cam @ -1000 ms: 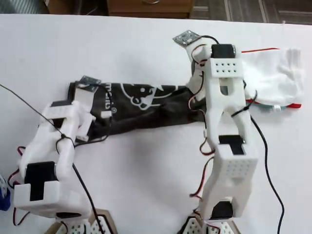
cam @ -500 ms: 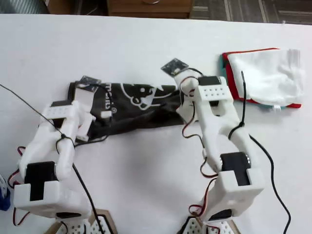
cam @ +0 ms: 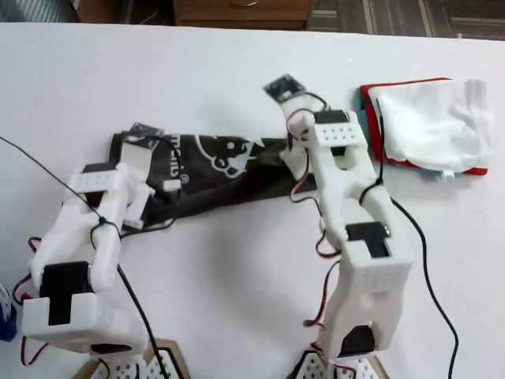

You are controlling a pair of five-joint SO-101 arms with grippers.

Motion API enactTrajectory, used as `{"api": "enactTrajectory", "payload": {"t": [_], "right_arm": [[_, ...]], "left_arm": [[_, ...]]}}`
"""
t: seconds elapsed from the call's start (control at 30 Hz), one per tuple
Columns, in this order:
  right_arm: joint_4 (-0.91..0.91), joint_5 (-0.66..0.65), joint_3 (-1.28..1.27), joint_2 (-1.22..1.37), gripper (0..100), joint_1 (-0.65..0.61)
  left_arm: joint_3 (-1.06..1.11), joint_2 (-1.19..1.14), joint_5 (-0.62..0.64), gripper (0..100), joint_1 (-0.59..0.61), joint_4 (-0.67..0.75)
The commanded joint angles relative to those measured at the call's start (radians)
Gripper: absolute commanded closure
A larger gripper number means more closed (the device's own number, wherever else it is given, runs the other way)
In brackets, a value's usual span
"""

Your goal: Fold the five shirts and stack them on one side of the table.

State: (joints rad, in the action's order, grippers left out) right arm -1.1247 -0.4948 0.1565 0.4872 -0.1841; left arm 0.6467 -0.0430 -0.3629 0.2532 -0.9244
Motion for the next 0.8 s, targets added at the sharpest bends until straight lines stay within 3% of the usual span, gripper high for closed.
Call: {"api": "enactTrajectory", "payload": {"t": [0.0, 0.33, 0.6, 0.77], "right_arm": [[0.010, 0.037, 0.190, 0.091, 97.6, -0.002], [-0.130, 0.080, 0.609, 0.292, 97.6, 0.004], [-0.239, 0.080, 0.735, 0.375, 97.6, -0.007], [-0.202, 0.078, 0.763, 0.412, 97.6, -0.062]], "left_arm": [[0.002, 0.014, -0.005, 97, 0.012, 0.018], [0.002, 0.014, -0.005, 97, 0.012, 0.018], [0.002, 0.014, -0.005, 97, 0.012, 0.018], [0.002, 0.014, -0.005, 97, 0.012, 0.018]]}}
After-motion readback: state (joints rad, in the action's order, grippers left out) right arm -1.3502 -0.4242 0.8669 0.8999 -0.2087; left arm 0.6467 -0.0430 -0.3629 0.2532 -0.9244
